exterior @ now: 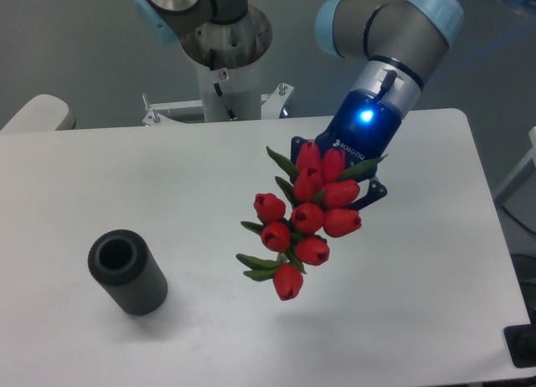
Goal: Pick up the flowers from the vase
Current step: 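Carry the tulip bunch up and away from the vase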
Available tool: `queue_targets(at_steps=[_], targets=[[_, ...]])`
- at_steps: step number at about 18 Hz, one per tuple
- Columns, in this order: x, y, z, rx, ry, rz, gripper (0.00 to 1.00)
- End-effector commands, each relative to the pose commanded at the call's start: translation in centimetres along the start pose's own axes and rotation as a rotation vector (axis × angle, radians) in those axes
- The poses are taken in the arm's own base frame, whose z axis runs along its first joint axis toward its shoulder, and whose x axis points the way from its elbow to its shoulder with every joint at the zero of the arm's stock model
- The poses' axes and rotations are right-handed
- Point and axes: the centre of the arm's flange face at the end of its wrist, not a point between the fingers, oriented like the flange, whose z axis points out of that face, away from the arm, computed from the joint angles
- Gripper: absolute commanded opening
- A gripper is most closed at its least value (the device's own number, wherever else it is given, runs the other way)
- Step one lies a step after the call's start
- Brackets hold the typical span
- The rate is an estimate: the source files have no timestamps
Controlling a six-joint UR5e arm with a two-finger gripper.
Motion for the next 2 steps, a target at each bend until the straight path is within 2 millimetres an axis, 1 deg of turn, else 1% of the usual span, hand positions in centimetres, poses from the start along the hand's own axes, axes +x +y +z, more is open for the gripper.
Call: queue_targets(at_steps=[2], targets=[[-0.06, 0.03, -0.07, 0.0, -0.001, -0.001, 0.32]])
